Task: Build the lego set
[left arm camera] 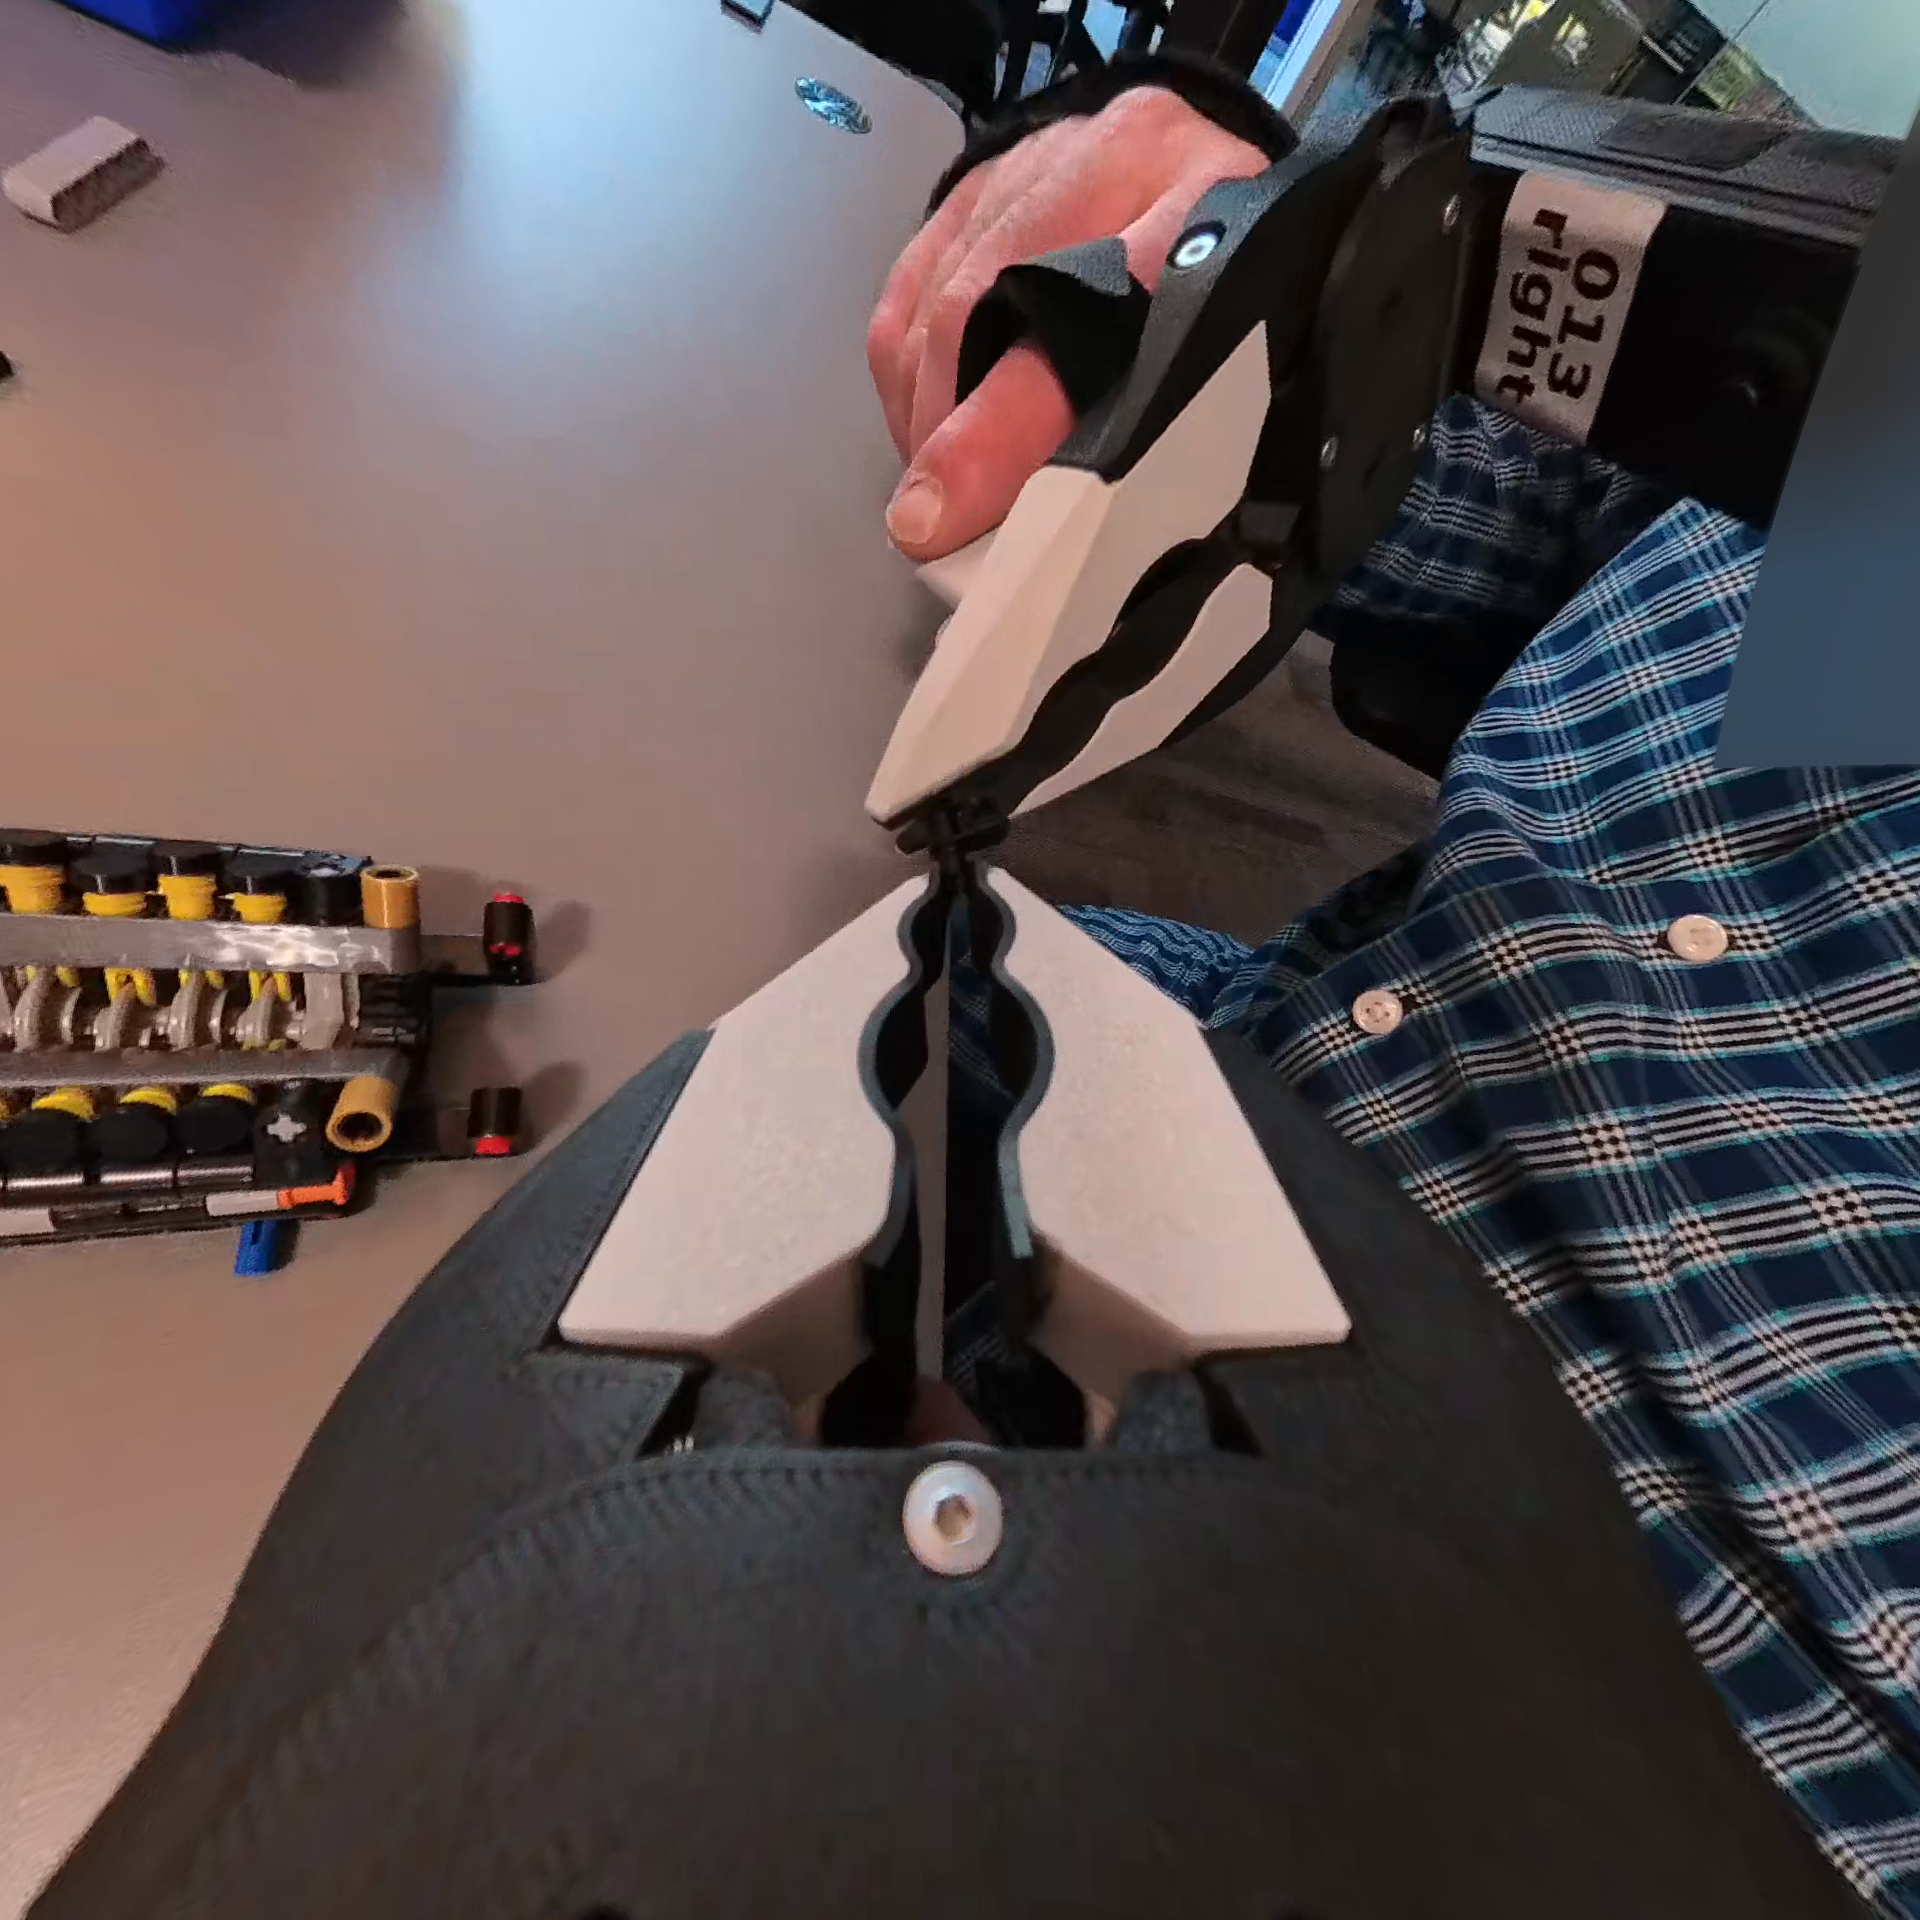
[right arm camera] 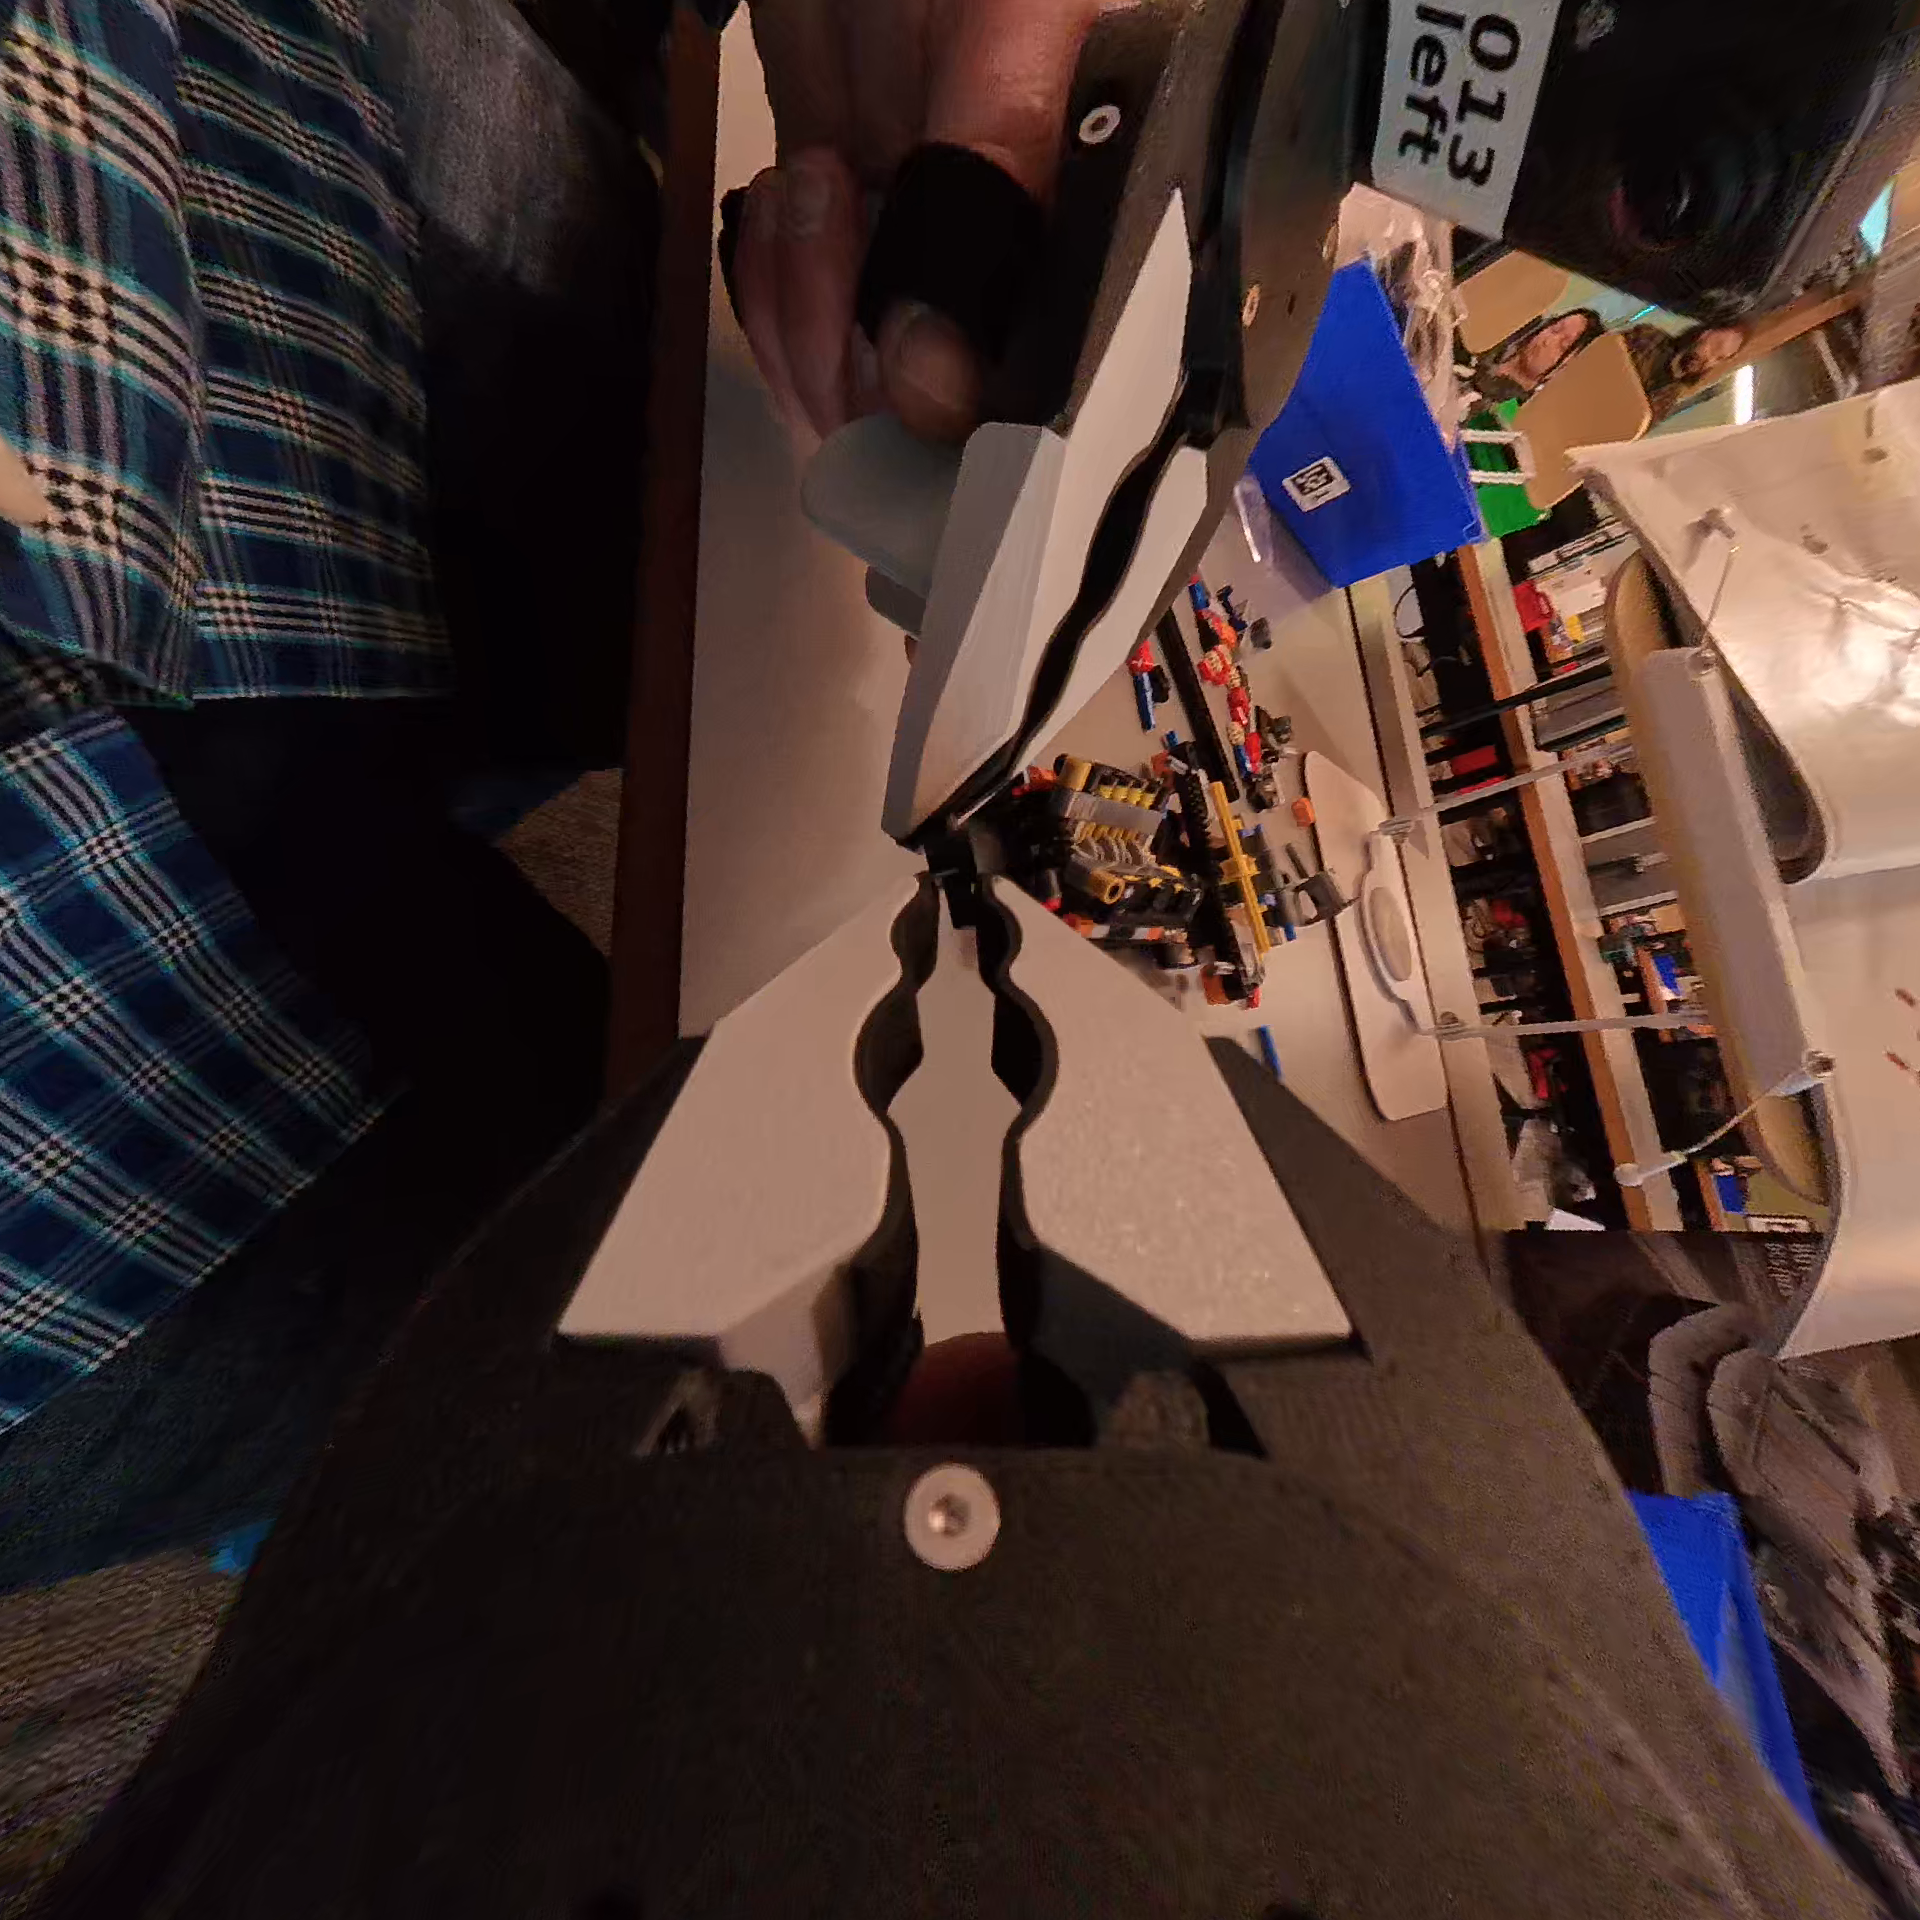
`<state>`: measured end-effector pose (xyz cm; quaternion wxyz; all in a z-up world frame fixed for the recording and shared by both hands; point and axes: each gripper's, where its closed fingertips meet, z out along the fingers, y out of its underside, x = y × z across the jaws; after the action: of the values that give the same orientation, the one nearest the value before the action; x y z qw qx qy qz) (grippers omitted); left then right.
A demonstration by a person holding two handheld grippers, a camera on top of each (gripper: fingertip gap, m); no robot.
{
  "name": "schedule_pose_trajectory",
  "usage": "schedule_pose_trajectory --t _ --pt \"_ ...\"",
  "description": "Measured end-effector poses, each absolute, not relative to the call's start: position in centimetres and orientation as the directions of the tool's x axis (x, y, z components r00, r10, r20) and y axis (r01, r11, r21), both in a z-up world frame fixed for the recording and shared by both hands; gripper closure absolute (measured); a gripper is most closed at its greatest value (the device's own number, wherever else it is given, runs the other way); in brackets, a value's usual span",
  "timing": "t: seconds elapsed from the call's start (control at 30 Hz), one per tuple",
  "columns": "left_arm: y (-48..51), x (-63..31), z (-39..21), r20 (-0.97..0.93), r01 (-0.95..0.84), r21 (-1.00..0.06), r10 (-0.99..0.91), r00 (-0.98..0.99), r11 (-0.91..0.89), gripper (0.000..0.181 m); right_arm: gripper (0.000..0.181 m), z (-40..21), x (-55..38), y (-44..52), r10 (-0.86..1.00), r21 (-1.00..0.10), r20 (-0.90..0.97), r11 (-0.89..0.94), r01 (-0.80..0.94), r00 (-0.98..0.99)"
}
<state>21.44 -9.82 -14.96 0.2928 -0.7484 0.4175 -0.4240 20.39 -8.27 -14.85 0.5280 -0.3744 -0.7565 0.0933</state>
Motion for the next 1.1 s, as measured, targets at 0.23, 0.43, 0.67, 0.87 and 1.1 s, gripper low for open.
schedule_pose_trajectory --t 0.23,0.43,0.67,0.87,1.1 --pt "-8.6 21.4 -15.6 0.344 -0.373 -0.796 -0.864 0.368 -0.476 0.172 0.177 -15.5 20.6 -7.5 0.784 -0.655 0.608 0.585 0.478 -0.127" --pt "-7.7 20.6 -16.2 0.208 -0.407 -0.811 -0.858 0.47 -0.419 0.157 0.177 -15.7 21.2 -5.9 0.907 -0.791 0.419 0.391 0.47 -0.05" --pt "-6.8 20.6 -15.9 0.075 -0.424 -0.84 -0.846 0.528 -0.338 0.159 0.177 -15.8 21.2 -5.5 0.946 -0.832 0.321 0.303 0.465 -0.044" --pt "-5.9 20.7 -15.1 -0.059 -0.46 -0.854 -0.834 0.549 -0.242 0.161 0.177 -15.7 21.2 -6.0 0.961 -0.849 0.27 0.268 0.454 -0.063" --pt "-6.2 21.6 -15.1 -0.095 -0.493 -0.848 -0.859 0.503 -0.195 0.179 0.177 -15.3 21.2 -6.1 0.98 -0.876 0.183 0.197 0.441 -0.075"
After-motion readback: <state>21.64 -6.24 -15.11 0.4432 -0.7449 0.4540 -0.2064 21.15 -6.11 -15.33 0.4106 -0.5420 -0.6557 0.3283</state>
